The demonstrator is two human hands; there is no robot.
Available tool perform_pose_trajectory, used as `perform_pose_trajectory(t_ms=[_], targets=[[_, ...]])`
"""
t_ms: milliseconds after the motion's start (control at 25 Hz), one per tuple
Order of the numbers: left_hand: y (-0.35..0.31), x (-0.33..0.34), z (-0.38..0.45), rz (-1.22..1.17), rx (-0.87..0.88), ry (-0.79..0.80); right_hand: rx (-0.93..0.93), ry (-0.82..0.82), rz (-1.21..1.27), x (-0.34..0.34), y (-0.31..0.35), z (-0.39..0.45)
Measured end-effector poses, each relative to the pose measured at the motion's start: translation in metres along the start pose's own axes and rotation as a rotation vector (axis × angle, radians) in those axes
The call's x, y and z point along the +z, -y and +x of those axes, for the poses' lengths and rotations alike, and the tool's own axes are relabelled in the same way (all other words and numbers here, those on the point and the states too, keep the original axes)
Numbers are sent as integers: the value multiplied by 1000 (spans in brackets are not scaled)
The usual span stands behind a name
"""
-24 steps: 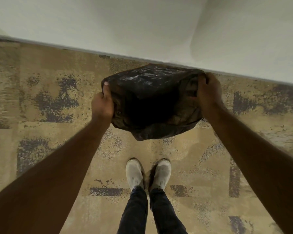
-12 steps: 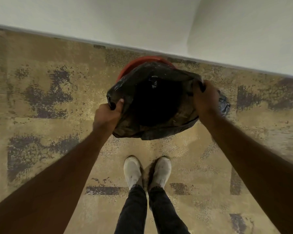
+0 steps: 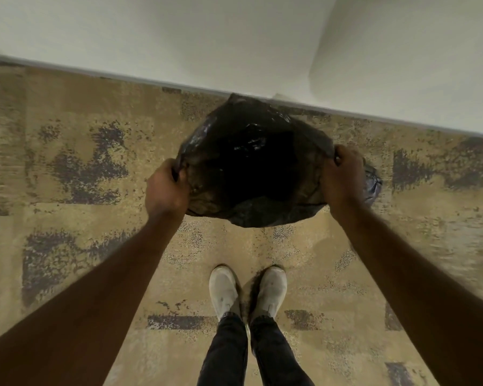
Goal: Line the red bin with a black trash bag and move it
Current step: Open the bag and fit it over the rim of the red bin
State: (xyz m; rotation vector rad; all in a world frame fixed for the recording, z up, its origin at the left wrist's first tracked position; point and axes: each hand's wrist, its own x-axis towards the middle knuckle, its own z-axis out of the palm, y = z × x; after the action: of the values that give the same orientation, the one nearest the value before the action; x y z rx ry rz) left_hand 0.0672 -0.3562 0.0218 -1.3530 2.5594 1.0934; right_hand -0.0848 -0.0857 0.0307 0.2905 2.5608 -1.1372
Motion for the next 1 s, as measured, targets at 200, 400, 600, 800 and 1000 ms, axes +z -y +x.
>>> perform_pose_trajectory(t_ms=[200,400,600,800,1000], targets=[[22,19,-6,-51,-407,293,210,-36,7,2,-35,-9],[19,19,0,-650,-1120,331,384,-66,74,5,-43,-8],[3,11,13,-1155,-1184,271,474,-105,131,6,-45,-18],[-12,29,13,-765,-846,171,806,-47,562,13,-20,-15],[-21,33,11,-639,-714,85,490,-116,549,19,2,-9]])
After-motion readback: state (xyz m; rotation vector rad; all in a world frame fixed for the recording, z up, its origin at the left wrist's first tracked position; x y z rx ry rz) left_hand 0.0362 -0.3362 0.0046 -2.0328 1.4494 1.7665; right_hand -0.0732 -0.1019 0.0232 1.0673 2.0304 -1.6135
